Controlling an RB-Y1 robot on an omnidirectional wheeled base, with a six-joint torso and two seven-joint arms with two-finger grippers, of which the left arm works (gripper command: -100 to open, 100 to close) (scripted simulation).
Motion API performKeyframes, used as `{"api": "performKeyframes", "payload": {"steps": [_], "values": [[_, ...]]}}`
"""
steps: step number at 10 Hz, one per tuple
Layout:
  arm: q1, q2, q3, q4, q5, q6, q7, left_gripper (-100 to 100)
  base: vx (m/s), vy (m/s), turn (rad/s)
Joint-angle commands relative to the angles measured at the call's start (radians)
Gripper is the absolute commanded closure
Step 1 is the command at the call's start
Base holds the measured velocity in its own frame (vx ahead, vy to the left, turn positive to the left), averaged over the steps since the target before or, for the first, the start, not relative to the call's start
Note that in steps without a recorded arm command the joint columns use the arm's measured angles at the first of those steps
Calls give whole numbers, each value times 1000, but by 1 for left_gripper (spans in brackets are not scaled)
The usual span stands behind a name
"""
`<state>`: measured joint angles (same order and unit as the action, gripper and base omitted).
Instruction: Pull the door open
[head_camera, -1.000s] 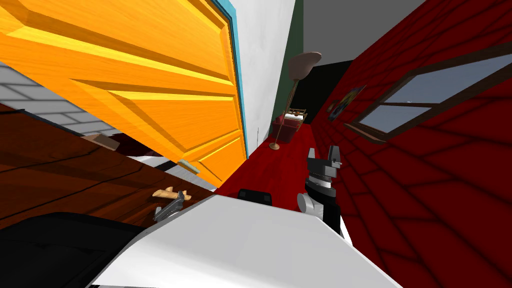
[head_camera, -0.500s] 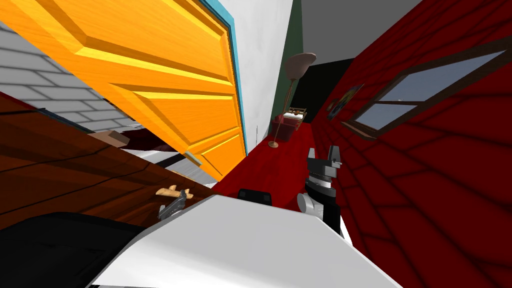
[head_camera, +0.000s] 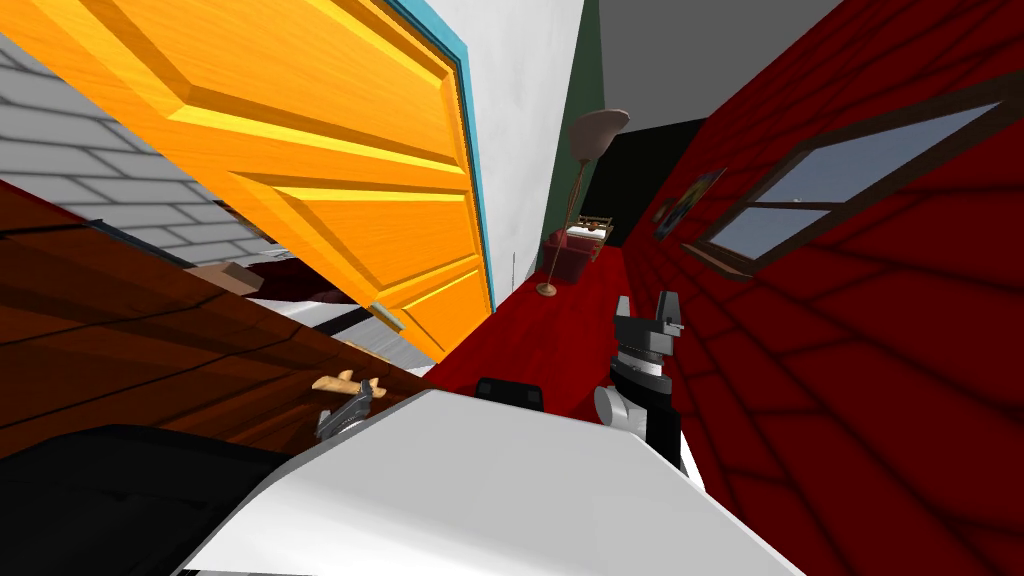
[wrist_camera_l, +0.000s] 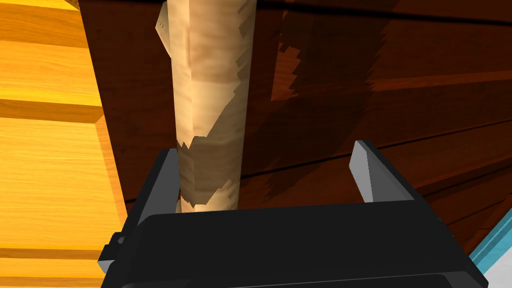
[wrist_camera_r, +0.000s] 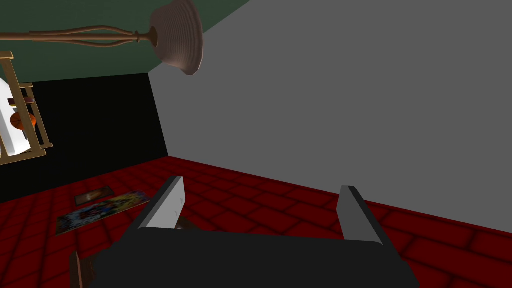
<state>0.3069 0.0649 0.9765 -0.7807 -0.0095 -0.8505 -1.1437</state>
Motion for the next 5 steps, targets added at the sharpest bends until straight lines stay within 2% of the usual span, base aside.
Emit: {"api": "performKeyframes", "payload": {"steps": [1, 3, 4, 5], "values": [[19, 17, 30, -5, 14, -9, 2, 100, 14, 7, -4], [19, 17, 30, -5, 14, -9, 2, 100, 4, 4, 0], [3, -16, 1, -26, 3, -4, 2, 100, -83, -14, -75], [3, -15, 0, -26, 4, -4, 4, 100, -157, -28, -65]]}}
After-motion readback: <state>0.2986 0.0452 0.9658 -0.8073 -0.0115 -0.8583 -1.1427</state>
